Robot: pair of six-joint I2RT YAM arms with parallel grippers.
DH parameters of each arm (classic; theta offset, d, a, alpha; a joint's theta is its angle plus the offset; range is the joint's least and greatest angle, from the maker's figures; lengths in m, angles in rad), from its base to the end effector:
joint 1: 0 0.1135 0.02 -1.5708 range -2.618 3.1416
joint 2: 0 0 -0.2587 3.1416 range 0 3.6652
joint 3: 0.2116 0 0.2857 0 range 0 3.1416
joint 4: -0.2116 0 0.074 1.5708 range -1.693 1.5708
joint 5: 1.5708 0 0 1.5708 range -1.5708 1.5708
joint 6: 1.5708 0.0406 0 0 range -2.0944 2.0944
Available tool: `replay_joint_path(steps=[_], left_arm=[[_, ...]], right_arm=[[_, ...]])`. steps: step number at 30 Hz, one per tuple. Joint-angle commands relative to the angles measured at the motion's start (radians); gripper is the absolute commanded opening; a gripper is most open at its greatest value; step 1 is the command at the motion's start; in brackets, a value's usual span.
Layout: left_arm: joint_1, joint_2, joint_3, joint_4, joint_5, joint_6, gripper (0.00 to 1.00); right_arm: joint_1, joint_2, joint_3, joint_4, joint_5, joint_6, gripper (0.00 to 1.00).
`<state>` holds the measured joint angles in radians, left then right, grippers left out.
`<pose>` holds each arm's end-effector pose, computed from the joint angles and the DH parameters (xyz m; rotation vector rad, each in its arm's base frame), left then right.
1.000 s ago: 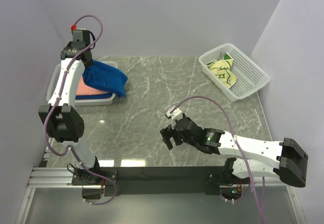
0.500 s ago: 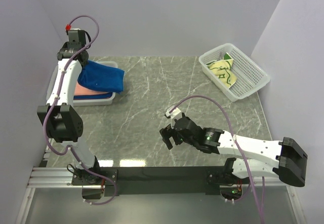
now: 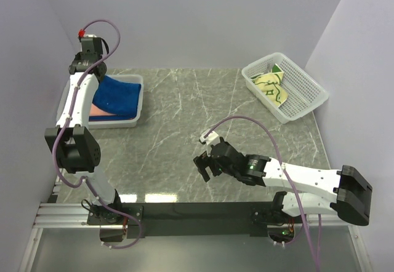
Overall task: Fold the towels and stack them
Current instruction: Neatly place the folded towel into the bin
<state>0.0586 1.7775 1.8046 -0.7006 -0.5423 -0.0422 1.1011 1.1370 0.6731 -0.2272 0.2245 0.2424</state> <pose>0.4337 0.0464 0.3664 -0.4012 2.1626 0.6146 0.1327 0.2415 0.2045 -0.8394 2.1240 0.4667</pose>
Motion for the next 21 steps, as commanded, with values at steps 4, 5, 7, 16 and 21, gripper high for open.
replay_joint_path(steps=[4, 5, 7, 16, 21], left_arm=[[0.010, -0.012, -0.076, 0.098, -0.030, 0.031, 0.02], [0.010, -0.006, -0.080, 0.099, -0.031, 0.031, 0.03], [0.014, 0.016, -0.091, 0.108, -0.044, 0.031, 0.08], [0.056, 0.149, -0.074, 0.093, -0.231, 0.007, 0.14], [0.069, 0.213, -0.067, 0.107, -0.245, -0.002, 0.23]], right_arm=[[-0.004, 0.017, 0.052, -0.001, 0.009, -0.009, 0.95], [-0.004, 0.020, 0.054, -0.001, 0.007, -0.009, 0.95], [-0.003, 0.026, 0.057, -0.003, 0.006, -0.014, 0.95], [-0.003, 0.036, 0.072, -0.023, 0.001, -0.026, 0.95], [-0.003, 0.043, 0.077, -0.034, -0.001, -0.029, 0.95]])
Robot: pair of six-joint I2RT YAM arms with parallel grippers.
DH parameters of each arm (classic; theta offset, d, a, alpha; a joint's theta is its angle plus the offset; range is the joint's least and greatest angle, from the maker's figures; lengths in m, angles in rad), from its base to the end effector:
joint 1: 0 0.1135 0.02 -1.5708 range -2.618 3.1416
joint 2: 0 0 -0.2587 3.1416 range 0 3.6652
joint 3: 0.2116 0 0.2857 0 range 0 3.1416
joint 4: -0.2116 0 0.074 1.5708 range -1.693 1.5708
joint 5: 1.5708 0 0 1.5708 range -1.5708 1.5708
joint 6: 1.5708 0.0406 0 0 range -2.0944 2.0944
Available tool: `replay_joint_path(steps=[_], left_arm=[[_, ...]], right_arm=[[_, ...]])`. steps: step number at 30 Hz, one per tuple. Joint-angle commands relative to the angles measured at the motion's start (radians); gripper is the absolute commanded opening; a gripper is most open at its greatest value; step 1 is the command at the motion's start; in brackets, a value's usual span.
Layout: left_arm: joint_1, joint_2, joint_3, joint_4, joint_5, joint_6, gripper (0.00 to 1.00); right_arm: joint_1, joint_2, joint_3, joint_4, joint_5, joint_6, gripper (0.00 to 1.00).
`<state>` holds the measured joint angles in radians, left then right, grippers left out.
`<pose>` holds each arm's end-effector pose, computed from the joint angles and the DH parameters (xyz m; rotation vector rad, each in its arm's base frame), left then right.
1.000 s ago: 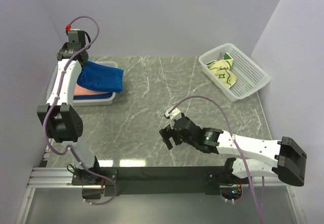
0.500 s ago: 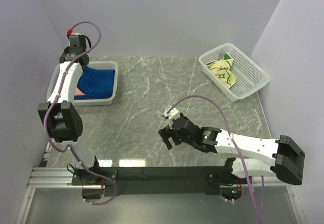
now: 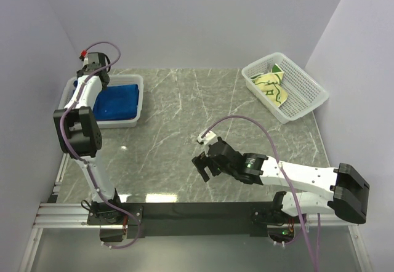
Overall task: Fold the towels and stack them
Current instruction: Neatly place the folded towel into the bin, then grab crumpled towel
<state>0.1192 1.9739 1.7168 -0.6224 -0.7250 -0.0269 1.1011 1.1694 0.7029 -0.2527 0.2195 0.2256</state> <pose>0.4669 0.0830 0.2580 -0.4882 2.3045 0.9230 0.1350 0.2465 0.2047 -0.8732 2.1376 0.4438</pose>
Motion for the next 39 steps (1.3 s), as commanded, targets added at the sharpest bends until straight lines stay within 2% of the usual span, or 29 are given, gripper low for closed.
replay_joint_path(steps=[1, 3, 4, 6, 8, 10, 11, 15, 16, 19, 20, 22, 23, 24, 27, 28, 31, 35, 39], left_arm=[[0.013, 0.029, 0.032, 0.014, -0.070, -0.030, 0.28], [0.020, 0.059, 0.053, -0.026, -0.077, -0.060, 0.42], [0.029, 0.063, 0.070, -0.034, -0.091, -0.070, 0.59], [0.040, 0.051, 0.070, -0.022, -0.094, -0.077, 0.75], [0.048, 0.019, 0.063, -0.002, -0.096, -0.079, 0.79], [0.059, -0.004, 0.055, 0.015, -0.117, -0.085, 0.96], [0.065, -0.029, 0.052, 0.015, -0.120, -0.088, 0.99], [0.065, -0.113, 0.050, -0.003, -0.056, -0.137, 0.99], [0.063, -0.156, 0.055, -0.034, 0.025, -0.160, 0.99], [0.048, -0.236, 0.024, -0.045, 0.151, -0.226, 0.99], [0.045, -0.301, 0.009, -0.037, 0.253, -0.249, 0.99], [0.039, -0.384, -0.092, -0.005, 0.358, -0.286, 0.99], [0.040, -0.479, -0.136, 0.056, 0.407, -0.312, 0.99], [0.036, -0.530, -0.239, 0.088, 0.506, -0.329, 0.99], [0.007, -0.706, -0.422, 0.203, 0.666, -0.386, 0.99], [-0.006, -0.737, -0.456, 0.216, 0.697, -0.396, 0.99], [-0.078, -0.845, -0.571, 0.237, 0.717, -0.389, 0.99], [-0.176, -0.932, -0.767, 0.291, 0.808, -0.369, 0.99], [-0.252, -0.969, -0.901, 0.348, 0.875, -0.346, 0.99]], right_arm=[[-0.003, 0.012, 0.049, -0.010, 0.004, -0.012, 0.95], [-0.003, 0.013, 0.056, -0.013, 0.007, -0.012, 0.95], [-0.003, 0.013, 0.061, -0.016, 0.014, -0.011, 0.95], [-0.003, 0.012, 0.069, -0.023, 0.035, -0.009, 0.95], [-0.004, 0.015, 0.086, -0.039, 0.078, -0.012, 0.95], [-0.017, 0.029, 0.116, -0.057, 0.122, -0.015, 0.95], [-0.026, 0.039, 0.130, -0.078, 0.141, -0.015, 0.95], [-0.118, 0.068, 0.205, -0.137, 0.236, 0.003, 0.95], [-0.150, 0.073, 0.242, -0.148, 0.253, 0.004, 0.95], [-0.288, 0.095, 0.321, -0.180, 0.311, 0.035, 0.99], [-0.367, 0.108, 0.343, -0.197, 0.319, 0.056, 1.00], [-0.438, 0.121, 0.391, -0.194, 0.362, 0.076, 1.00], [-0.481, 0.127, 0.405, -0.186, 0.368, 0.092, 1.00], [-0.557, 0.144, 0.418, -0.183, 0.363, 0.099, 1.00], [-0.688, 0.191, 0.492, -0.163, 0.327, 0.127, 0.98], [-0.777, 0.203, 0.506, -0.158, 0.292, 0.135, 0.97], [-0.906, 0.272, 0.553, -0.122, 0.233, 0.153, 0.93], [-1.015, 0.418, 0.621, -0.077, 0.156, 0.168, 0.92], [-1.078, 0.570, 0.717, -0.051, 0.106, 0.176, 0.91]])
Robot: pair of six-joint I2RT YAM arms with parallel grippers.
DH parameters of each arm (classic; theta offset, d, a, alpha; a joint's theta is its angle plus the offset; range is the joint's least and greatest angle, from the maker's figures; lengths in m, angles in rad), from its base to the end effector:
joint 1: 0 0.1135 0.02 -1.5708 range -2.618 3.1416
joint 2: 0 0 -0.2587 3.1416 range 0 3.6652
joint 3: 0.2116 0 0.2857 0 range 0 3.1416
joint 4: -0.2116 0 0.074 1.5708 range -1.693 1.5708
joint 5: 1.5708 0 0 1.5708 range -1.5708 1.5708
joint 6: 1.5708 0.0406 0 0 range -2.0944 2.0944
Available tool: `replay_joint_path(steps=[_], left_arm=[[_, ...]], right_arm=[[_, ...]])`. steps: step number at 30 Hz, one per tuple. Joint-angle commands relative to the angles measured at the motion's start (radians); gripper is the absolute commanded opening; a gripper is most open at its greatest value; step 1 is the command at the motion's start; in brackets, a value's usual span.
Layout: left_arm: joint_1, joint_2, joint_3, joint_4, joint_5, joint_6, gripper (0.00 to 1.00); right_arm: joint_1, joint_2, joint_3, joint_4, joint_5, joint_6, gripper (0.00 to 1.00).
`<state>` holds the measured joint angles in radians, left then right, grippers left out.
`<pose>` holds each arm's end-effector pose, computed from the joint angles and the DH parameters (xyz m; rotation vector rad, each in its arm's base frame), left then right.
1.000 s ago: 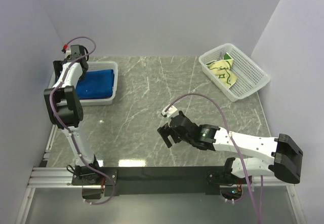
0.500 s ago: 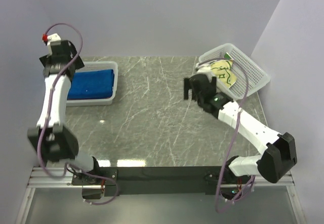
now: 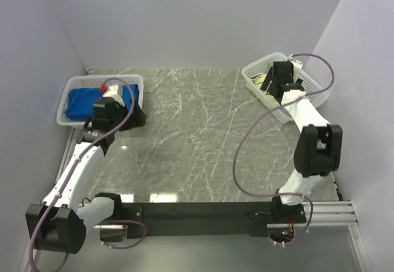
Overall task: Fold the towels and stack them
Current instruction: Grab crumpled towel
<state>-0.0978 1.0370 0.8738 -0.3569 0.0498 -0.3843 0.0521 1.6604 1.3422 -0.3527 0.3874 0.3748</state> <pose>0.2716 -0.0287 0.2931 -0.2709 2.0912 -0.3428 0.4149 0.0063 0.2714 0.5544 2.1195 -0.1950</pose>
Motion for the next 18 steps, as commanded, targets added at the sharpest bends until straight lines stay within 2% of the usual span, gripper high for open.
replay_joint_path(steps=[1, 5, 15, 18], left_arm=[[-0.043, -0.029, -0.073, 0.079, 0.105, 0.013, 0.99], [-0.077, -0.012, -0.084, 0.072, 0.100, 0.019, 0.99], [-0.077, 0.075, -0.070, 0.056, 0.111, 0.032, 0.99], [-0.077, 0.100, -0.067, 0.049, 0.098, 0.030, 0.99]], right_arm=[[-0.038, 0.110, 0.098, 0.052, -0.073, 0.029, 0.91], [-0.092, 0.281, 0.196, 0.063, -0.148, 0.047, 0.88], [-0.156, 0.535, 0.421, 0.014, -0.225, 0.052, 0.85], [-0.163, 0.608, 0.497, -0.037, -0.260, 0.049, 0.77]])
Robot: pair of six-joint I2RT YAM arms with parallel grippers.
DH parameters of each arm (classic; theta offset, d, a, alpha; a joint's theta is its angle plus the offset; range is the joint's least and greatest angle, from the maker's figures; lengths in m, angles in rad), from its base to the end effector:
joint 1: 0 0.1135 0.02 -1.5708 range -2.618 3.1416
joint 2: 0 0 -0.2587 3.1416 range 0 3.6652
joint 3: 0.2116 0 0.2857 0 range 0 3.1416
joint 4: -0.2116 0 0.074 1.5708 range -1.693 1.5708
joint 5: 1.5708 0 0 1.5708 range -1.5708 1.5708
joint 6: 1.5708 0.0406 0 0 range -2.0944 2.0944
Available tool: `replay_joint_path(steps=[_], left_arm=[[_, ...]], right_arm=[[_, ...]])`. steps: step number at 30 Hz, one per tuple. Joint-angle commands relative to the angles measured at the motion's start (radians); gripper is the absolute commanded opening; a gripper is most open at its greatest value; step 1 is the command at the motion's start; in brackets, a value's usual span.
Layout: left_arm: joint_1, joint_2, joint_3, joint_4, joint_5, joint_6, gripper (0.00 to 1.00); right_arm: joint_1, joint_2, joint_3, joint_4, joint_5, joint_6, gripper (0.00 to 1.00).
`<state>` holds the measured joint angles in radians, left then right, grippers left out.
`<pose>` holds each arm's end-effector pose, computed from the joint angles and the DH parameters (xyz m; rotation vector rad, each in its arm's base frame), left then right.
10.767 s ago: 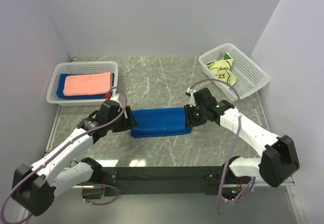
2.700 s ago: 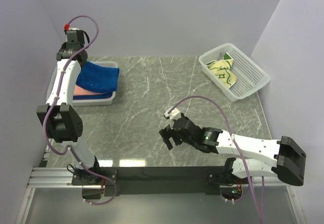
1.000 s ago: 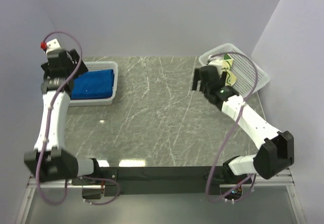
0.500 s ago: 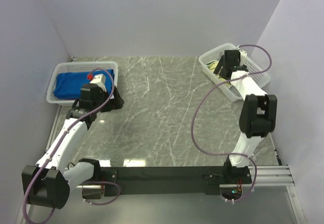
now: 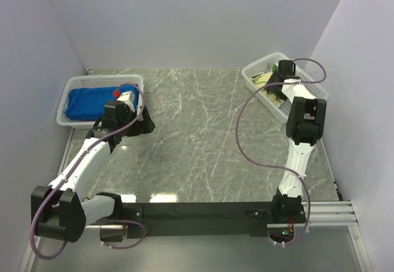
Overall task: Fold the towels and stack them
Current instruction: Grab crumpled towel
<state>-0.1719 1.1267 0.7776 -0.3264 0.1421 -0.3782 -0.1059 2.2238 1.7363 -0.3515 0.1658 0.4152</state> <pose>0.2758 -0.0537 0.2365 -0.1570 2.2726 -0.4528 0.5246 -0.0625 0.1563 0.6904 2.2937 -0.0553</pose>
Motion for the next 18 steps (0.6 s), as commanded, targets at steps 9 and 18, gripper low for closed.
replay_joint_path(steps=[9, 18], left_arm=[[-0.003, 0.059, 0.037, 0.009, -0.004, 0.025, 0.99], [-0.003, 0.051, 0.040, 0.003, -0.030, 0.019, 0.99]], right_arm=[[-0.018, 0.099, 0.152, -0.066, -0.141, -0.013, 0.00], [-0.018, -0.229, 0.006, 0.112, -0.066, -0.072, 0.00]])
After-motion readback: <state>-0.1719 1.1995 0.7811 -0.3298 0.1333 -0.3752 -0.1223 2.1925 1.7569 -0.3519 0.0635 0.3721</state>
